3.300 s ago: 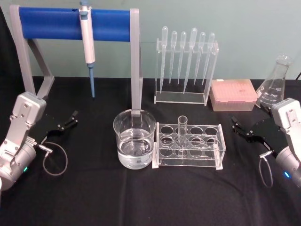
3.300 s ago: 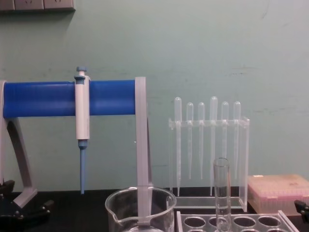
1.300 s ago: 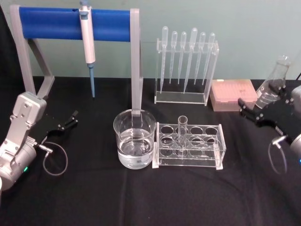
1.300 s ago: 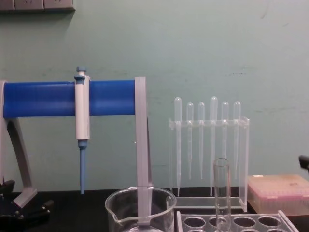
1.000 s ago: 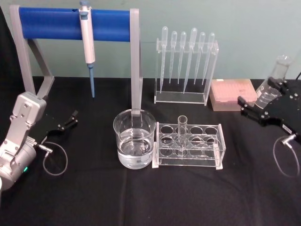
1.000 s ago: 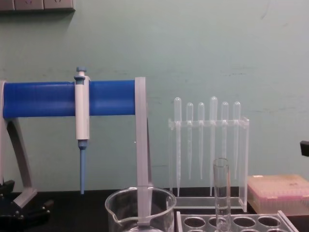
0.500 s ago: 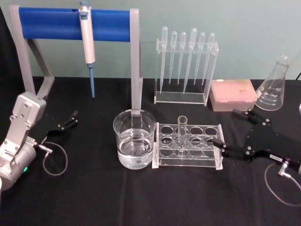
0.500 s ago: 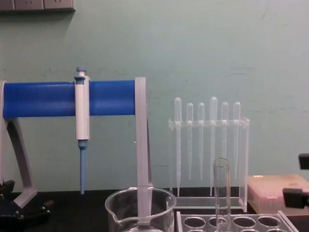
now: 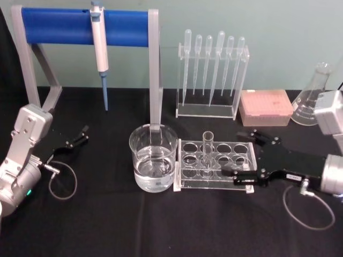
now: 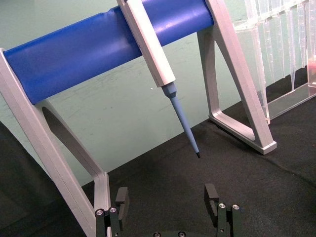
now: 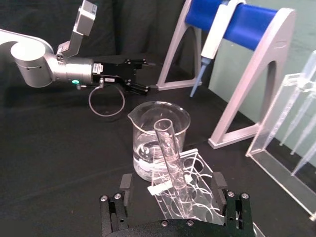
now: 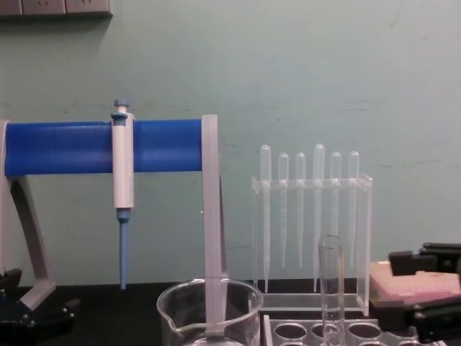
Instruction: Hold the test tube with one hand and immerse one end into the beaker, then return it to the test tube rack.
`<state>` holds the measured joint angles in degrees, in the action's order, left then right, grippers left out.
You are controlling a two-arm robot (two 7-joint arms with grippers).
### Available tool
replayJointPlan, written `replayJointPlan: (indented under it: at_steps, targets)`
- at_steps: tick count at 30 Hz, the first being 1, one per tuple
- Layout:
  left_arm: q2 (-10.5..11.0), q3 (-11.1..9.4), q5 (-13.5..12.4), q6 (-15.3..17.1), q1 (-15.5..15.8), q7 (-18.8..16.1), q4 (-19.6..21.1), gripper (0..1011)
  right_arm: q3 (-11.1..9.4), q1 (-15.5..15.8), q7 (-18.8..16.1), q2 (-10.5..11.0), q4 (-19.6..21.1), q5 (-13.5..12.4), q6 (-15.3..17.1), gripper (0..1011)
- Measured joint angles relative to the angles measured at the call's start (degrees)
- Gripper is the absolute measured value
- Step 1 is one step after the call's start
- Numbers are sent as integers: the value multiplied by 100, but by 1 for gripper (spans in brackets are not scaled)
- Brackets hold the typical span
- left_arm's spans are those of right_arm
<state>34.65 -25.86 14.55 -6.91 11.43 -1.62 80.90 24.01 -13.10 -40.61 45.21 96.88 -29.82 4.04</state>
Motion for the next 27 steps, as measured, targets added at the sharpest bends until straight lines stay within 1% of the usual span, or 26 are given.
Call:
replayJointPlan:
  at_steps: [1, 2, 3, 6, 13, 21, 27]
  targets:
    - [0, 0, 0, 0, 0, 0, 0, 1000, 76, -95, -43, -41, -57, 4, 49, 1002]
    - [0, 0, 0, 0, 0, 0, 0, 1000, 76, -95, -43, -41, -57, 4, 49, 1002]
    - [0, 0, 0, 0, 0, 0, 0, 1000, 157, -193, -86, -88, -112, 11, 88, 1002]
    - [0, 0, 0, 0, 0, 0, 0, 1000, 311, -365, -141, -172, -216, 39, 154, 1002]
    - [0, 0, 0, 0, 0, 0, 0, 1000, 584, -691, -168, -349, -440, 96, 264, 1002]
    - [0, 0, 0, 0, 0, 0, 0, 1000, 771, -948, -165, -516, -690, 144, 294, 1000]
    - [0, 0, 0, 0, 0, 0, 0, 1000, 856, -1068, -153, -604, -813, 176, 294, 1002]
